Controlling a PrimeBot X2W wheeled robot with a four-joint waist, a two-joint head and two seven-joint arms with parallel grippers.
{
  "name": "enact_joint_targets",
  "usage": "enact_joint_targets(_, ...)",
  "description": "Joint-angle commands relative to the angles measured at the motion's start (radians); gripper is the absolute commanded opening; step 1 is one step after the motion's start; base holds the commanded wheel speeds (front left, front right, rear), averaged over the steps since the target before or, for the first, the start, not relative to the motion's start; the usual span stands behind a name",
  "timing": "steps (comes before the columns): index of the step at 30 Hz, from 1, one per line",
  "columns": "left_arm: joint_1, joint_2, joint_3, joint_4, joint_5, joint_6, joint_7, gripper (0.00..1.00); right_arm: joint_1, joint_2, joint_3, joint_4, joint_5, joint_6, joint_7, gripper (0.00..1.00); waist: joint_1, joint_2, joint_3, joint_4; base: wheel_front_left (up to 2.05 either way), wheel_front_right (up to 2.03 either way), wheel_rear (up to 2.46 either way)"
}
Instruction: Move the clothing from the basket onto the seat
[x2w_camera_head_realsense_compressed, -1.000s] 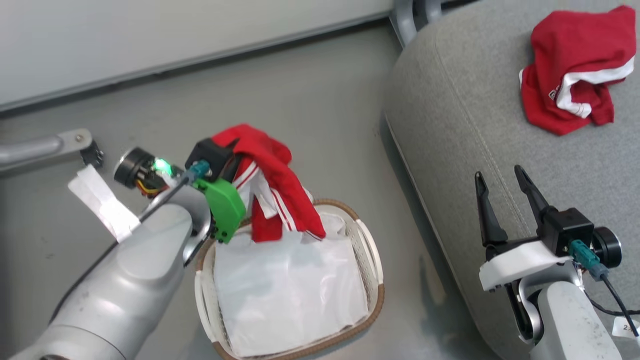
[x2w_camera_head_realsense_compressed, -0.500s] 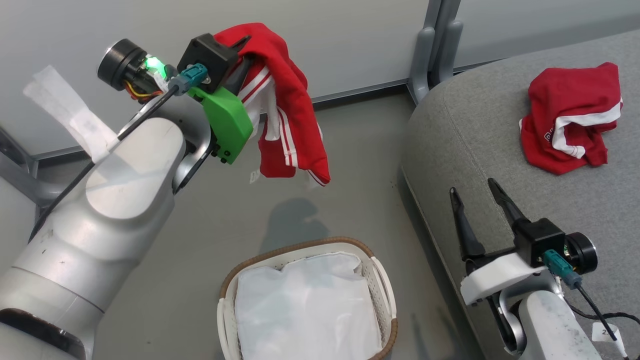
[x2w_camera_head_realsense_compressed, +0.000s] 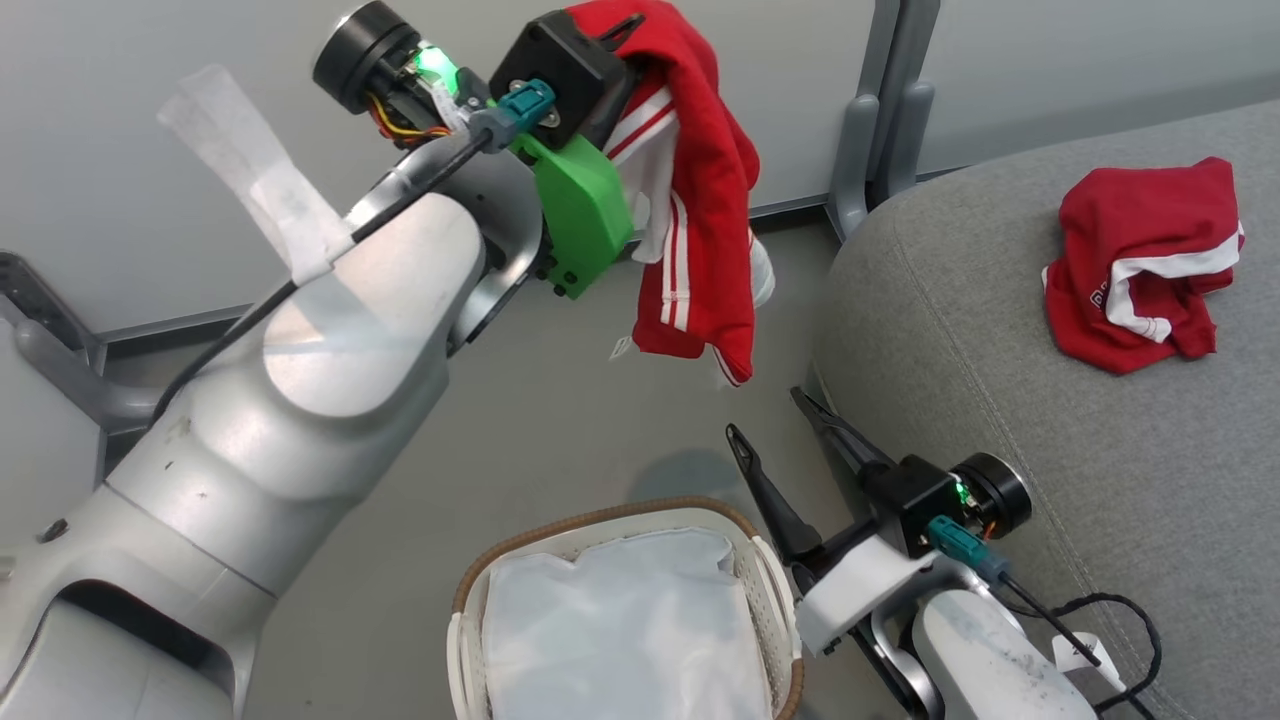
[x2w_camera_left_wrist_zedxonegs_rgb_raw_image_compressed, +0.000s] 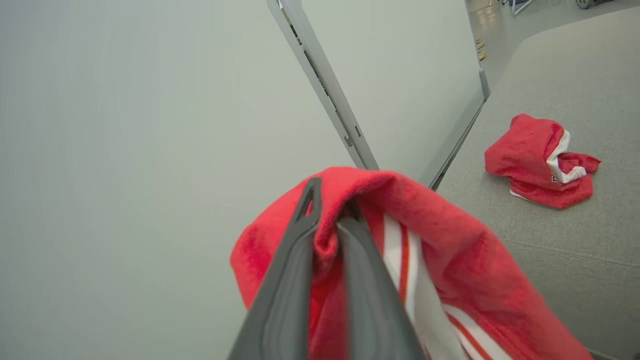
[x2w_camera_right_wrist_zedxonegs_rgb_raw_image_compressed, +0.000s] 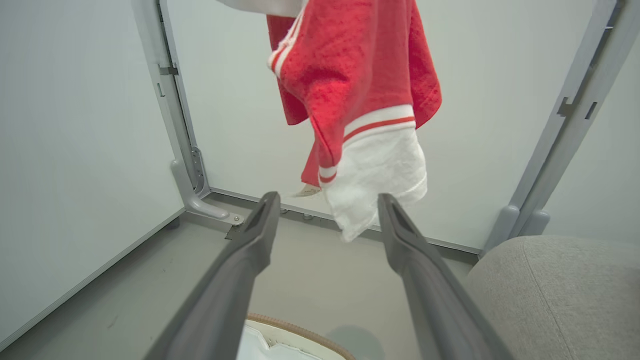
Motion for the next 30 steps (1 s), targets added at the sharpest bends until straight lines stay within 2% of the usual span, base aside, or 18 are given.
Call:
enact_joint_targets(1, -0.025, -0.010, -0.004, -0.012, 0.005, 0.000, 0.004, 0.00, -0.028, -0.005, 0.001, 0.009, -0.002, -0.001, -0.002, 1.00, 0.0001, 0.0000, -0.010, 0.012, 0.00, 0.00, 0.00)
enact_joint_targets(10, -0.013, -0.057, -0.041, -0.074, -0.007, -0.004, 0.020, 0.00, -0.143, -0.004, -0.051, 0.042, -0.030, -0.001, -0.002, 1.00, 0.0001, 0.0000, -0.025, 0.049, 0.00, 0.00, 0.00)
enact_joint_targets(18, 0.059, -0.045, -0.064, -0.125, -0.031, -0.003, 0.017, 0.00, -0.181, -0.004, -0.111, -0.012, -0.043, -0.001, -0.002, 1.00, 0.0001, 0.0000, -0.031, 0.062, 0.00, 0.00, 0.00)
enact_joint_targets(20, 0.089, -0.039, -0.060, -0.135, -0.048, -0.001, 0.010, 0.00, -0.181, -0.004, -0.113, -0.014, -0.039, -0.001, -0.002, 0.40, 0.0001, 0.0000, -0.032, 0.060, 0.00, 0.00, 0.00)
enact_joint_targets(21, 0.100, -0.035, -0.060, -0.139, -0.052, 0.001, 0.007, 0.00, -0.181, -0.004, -0.112, -0.015, -0.037, -0.001, -0.002, 0.15, 0.0001, 0.0000, -0.032, 0.060, 0.00, 0.00, 0.00)
enact_joint_targets(22, 0.115, -0.030, -0.060, -0.143, -0.058, 0.003, 0.003, 0.00, -0.181, -0.004, -0.110, -0.015, -0.034, -0.001, -0.002, 0.03, 0.0001, 0.0000, -0.032, 0.059, 0.00, 0.00, 0.00)
enact_joint_targets(23, 0.128, -0.026, -0.059, -0.146, -0.063, 0.004, 0.000, 0.00, -0.181, -0.004, -0.109, -0.015, -0.033, -0.001, -0.002, 0.00, 0.0001, 0.0000, -0.033, 0.058, 0.00, 0.00, 0.00)
enact_joint_targets(30, 0.229, 0.000, -0.049, -0.151, -0.110, 0.026, -0.032, 0.00, -0.166, -0.004, -0.112, -0.013, -0.029, -0.001, -0.002, 0.00, 0.0001, 0.0000, -0.030, 0.051, 0.00, 0.00, 0.00)
